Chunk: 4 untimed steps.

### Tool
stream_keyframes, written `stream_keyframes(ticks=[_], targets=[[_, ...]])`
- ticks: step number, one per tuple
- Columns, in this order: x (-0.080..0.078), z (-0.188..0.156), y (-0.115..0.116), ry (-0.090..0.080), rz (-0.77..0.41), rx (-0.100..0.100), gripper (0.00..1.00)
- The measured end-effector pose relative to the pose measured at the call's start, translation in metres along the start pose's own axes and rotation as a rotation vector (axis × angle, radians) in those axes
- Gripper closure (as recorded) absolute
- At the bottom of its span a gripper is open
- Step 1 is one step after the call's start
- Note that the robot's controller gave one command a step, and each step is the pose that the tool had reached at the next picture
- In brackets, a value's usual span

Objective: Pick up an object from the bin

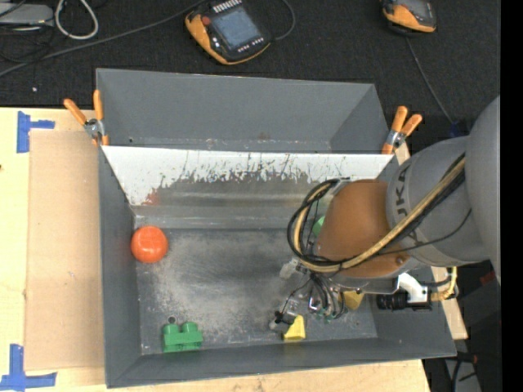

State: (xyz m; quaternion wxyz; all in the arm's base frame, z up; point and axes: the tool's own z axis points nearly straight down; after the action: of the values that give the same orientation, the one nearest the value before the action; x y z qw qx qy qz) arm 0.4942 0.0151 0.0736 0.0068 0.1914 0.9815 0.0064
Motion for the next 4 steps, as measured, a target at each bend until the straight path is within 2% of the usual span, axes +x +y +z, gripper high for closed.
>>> stream_keyframes(ticks=[1, 2, 3, 4], targets=[[0.003, 0.000, -0.007, -0.008, -0.061, -0.001, 0.00], [0.037, 0.002, 0.059, -0.008, -0.141, 0.000, 0.00], [0.018, 0.001, 0.023, -0.007, -0.188, -0.006, 0.00], [0.018, -0.031, 0.002, -0.003, -0.091, -0.004, 0.00]])
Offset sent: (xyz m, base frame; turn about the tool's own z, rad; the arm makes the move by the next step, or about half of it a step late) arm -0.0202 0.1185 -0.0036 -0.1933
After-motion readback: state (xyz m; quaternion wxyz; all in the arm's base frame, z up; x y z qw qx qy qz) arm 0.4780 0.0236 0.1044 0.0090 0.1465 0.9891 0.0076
